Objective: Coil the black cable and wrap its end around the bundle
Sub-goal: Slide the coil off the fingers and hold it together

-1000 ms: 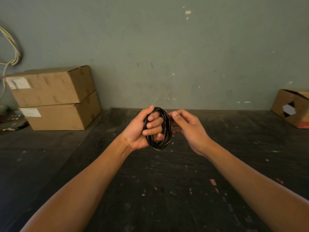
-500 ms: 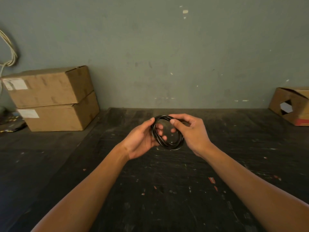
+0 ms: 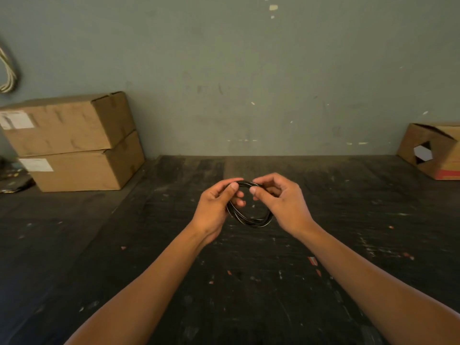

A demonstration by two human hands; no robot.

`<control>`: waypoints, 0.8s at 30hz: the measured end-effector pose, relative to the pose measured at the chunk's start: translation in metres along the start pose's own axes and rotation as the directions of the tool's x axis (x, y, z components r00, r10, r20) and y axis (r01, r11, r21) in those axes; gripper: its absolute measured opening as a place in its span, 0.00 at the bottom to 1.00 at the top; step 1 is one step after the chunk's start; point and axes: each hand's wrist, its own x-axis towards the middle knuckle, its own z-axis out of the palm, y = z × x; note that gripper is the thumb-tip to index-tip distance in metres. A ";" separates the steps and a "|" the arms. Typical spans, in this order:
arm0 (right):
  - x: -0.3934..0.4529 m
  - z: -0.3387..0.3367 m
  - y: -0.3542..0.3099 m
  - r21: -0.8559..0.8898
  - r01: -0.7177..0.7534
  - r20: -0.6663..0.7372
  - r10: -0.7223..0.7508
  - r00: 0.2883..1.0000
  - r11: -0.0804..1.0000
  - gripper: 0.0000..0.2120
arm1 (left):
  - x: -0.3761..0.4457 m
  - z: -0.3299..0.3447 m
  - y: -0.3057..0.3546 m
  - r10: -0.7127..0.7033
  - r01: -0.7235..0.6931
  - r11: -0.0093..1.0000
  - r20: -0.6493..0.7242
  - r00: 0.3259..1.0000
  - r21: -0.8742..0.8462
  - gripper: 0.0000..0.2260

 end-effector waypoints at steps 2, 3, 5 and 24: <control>-0.005 0.001 0.007 -0.044 -0.021 0.024 0.022 0.999 0.999 0.10 | -0.003 0.001 -0.006 -0.051 0.049 0.997 -0.021 0.998 -0.064 0.12; -0.006 0.000 0.009 -0.058 -0.034 0.017 0.035 0.999 0.998 0.10 | -0.005 0.001 -0.008 -0.084 0.083 0.994 -0.013 0.996 -0.074 0.12; -0.007 -0.002 0.013 -0.088 -0.045 -0.008 0.044 0.999 0.995 0.08 | -0.007 0.001 -0.011 -0.173 0.176 0.982 0.041 0.984 -0.071 0.13; -0.097 -0.022 0.087 -0.166 -0.280 0.168 0.307 0.937 0.946 0.09 | -0.055 0.021 -0.097 -0.499 0.448 0.849 0.148 0.854 0.280 0.03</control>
